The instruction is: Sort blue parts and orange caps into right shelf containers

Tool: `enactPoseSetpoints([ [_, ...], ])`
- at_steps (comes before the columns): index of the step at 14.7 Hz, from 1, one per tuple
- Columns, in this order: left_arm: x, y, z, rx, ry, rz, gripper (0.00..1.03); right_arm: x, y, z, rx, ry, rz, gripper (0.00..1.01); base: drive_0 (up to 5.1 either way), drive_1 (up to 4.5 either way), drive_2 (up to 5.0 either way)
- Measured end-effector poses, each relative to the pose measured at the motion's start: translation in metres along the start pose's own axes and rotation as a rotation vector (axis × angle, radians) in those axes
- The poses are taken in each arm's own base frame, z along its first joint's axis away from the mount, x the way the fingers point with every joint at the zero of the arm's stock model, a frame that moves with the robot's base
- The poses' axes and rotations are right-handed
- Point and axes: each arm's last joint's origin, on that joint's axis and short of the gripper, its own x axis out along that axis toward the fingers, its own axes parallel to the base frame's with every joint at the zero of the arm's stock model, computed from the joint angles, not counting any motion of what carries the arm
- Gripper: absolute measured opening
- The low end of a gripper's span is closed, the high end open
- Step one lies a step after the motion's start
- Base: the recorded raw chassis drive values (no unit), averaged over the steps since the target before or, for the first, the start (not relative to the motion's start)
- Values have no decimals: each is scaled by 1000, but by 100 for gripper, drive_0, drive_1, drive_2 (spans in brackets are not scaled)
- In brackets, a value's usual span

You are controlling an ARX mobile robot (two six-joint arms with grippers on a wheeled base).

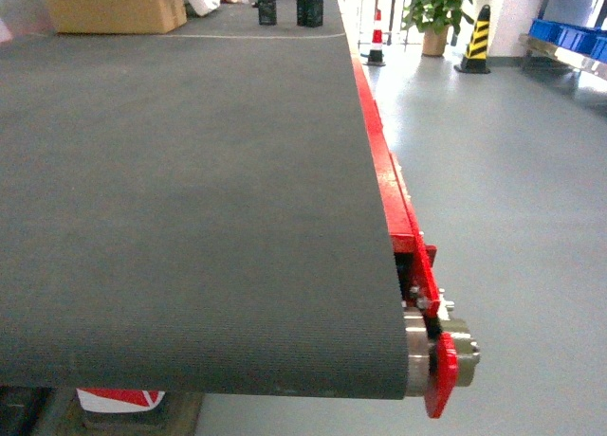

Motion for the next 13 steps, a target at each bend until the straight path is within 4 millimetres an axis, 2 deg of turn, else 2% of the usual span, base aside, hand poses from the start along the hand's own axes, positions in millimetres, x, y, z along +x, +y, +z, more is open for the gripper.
enactPoseSetpoints([
  [13,0,0,0,0,1,0,44,0,0,0,0,0,0,44,499,-239,-239],
])
